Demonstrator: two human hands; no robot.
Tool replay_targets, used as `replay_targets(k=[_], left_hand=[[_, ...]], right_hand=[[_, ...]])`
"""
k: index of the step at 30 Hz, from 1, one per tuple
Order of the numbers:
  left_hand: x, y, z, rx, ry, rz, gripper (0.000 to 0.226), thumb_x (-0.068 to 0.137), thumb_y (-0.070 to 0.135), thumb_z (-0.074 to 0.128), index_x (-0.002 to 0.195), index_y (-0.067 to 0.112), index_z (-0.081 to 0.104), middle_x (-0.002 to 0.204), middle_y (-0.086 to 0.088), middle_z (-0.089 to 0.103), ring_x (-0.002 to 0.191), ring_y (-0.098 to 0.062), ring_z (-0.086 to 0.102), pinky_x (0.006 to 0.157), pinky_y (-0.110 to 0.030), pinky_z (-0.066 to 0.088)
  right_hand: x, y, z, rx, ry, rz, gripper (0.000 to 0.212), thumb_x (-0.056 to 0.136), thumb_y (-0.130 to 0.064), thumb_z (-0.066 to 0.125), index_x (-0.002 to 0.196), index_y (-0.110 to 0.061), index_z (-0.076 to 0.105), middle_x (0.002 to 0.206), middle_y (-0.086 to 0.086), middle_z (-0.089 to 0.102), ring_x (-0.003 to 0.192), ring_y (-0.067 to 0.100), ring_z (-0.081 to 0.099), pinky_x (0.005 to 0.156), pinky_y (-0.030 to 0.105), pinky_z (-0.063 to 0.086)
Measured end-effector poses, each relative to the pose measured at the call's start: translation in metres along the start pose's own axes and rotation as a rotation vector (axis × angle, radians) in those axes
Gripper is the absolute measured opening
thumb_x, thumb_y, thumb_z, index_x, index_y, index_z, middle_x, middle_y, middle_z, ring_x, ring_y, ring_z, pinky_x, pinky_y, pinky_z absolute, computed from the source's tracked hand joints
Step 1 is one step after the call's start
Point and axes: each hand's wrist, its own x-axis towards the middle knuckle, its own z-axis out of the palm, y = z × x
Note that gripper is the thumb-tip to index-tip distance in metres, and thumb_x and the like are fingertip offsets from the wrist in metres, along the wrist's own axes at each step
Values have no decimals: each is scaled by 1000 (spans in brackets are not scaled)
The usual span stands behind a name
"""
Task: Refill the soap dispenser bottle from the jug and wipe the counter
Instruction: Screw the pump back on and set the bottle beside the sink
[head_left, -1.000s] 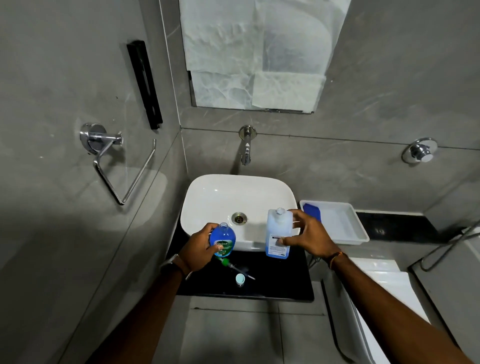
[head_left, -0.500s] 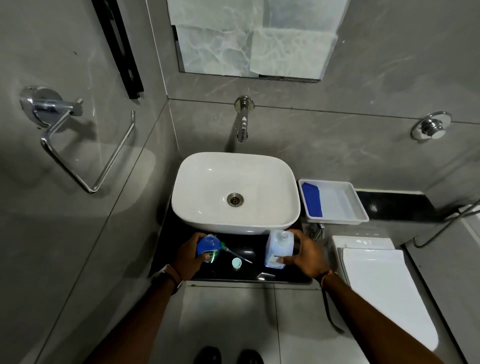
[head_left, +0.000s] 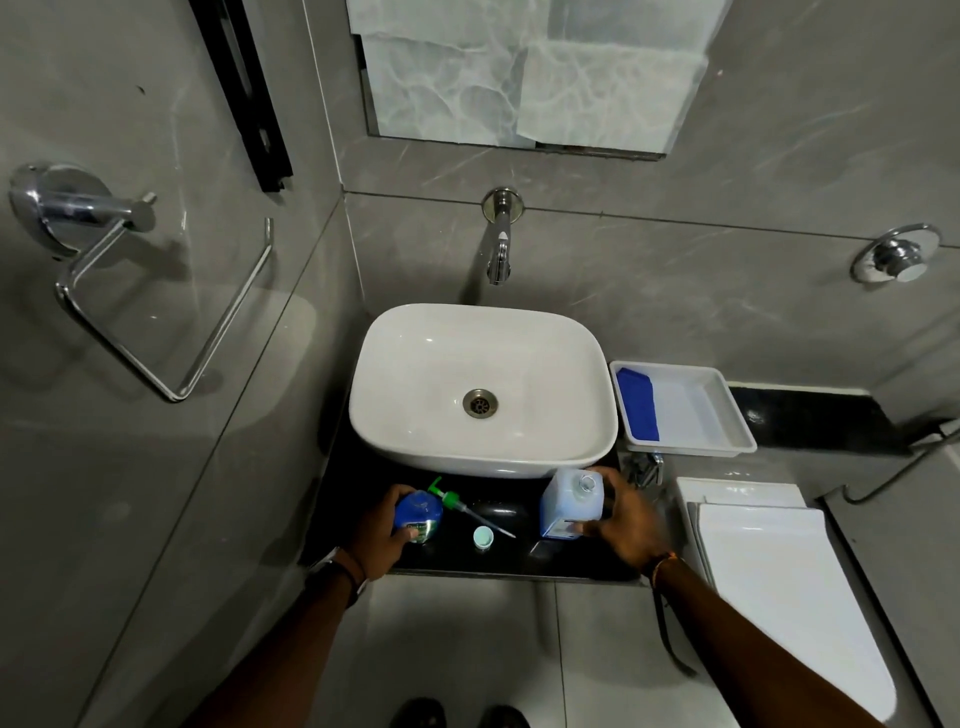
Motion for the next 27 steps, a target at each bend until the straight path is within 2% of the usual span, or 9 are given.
replay_targets(k=[3,8,13,17,20,22,25,27], left_hand=[[2,-5,0,-13,2,-11,47,79,-9,67,122,3,50,117,-15,61,106,-29,62,94,-33,51],[3,-7,0,-41,-16,10,49,78,-10,67,122,6,51,117,-11,61,109,-27,62,100,-39,50],[1,-12,3,-106,-12,10,51,79,-12,65,124,5,51,122,-13,61,115,-27,61,104,-47,49],[1,-14,4,-146,-22,-1,51,80,-14,63,126,6,50,123,-14,61,117,-28,60,105,-50,48],[1,-15,5,-173,-29,-3,53,81,-13,62,129,6,49,126,-14,60,120,-28,59,106,-49,47],[0,-16,5,-174,-27,-4,56,82,-12,63,132,7,48,129,-13,59,121,-26,59,107,-47,47],[-1,-19,6,-190,-22,-25,60,82,-10,65,136,10,47,131,-11,57,122,-25,58,108,-46,47],[-2,-21,7,-210,-20,-43,61,82,-9,67,136,10,46,132,-12,57,123,-24,58,108,-47,47]], right_hand=[[4,0,2,13,-12,-13,75,63,8,90,123,-23,59,120,-1,70,112,18,68,94,31,58],[7,2,5,50,-29,-8,77,64,11,87,126,-23,58,123,0,70,115,20,67,97,39,58],[5,5,9,75,-31,18,80,65,7,91,129,-28,56,125,-5,69,116,16,67,97,37,58],[-2,10,13,63,-40,47,92,64,10,89,135,-33,49,131,-5,65,119,16,64,98,36,56],[-6,10,18,99,-29,78,97,60,17,87,140,-24,49,133,-1,64,120,17,63,100,41,55],[-15,11,23,27,101,127,86,60,13,86,135,-14,54,125,2,66,113,19,65,96,39,54],[-46,17,42,-174,401,230,47,67,-2,83,107,-16,61,102,5,68,91,27,67,80,34,52],[-68,18,68,-213,359,222,32,72,-10,81,92,-24,60,88,0,69,74,20,67,70,32,53]])
